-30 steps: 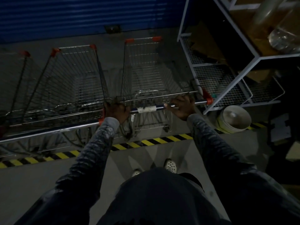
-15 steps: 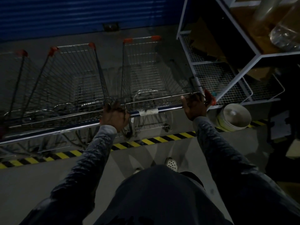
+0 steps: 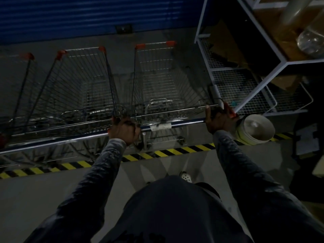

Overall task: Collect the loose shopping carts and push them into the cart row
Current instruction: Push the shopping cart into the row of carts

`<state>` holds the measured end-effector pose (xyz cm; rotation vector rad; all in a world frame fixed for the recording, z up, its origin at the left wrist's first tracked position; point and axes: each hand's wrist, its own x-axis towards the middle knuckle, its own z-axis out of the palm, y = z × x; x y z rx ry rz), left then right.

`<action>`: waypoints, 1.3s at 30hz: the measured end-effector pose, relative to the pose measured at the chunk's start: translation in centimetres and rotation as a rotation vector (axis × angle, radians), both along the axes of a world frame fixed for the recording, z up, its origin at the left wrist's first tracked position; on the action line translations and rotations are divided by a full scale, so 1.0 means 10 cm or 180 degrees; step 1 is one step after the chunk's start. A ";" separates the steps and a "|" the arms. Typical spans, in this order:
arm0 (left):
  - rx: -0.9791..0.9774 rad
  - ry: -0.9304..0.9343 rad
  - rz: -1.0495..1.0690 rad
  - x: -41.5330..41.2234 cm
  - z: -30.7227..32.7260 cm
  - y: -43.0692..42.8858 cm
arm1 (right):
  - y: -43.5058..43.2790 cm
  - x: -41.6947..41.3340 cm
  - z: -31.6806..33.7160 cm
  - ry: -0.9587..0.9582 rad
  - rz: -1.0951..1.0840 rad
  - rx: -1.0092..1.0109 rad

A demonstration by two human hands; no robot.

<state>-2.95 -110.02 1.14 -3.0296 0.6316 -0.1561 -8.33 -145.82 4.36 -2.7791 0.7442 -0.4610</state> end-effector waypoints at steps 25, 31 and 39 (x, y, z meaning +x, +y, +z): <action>0.0281 0.0461 0.0354 0.03 -0.01 -0.05 | -0.13 0.03 -0.36 0.0070 -0.0062 0.0147; 0.0405 0.0293 0.0228 -0.03 0.02 -0.05 | -0.17 0.00 -0.40 0.0246 -0.0015 0.0213; 0.0095 0.0736 0.0493 0.04 0.24 -0.12 | -0.20 0.04 -0.37 0.0564 0.0105 0.0213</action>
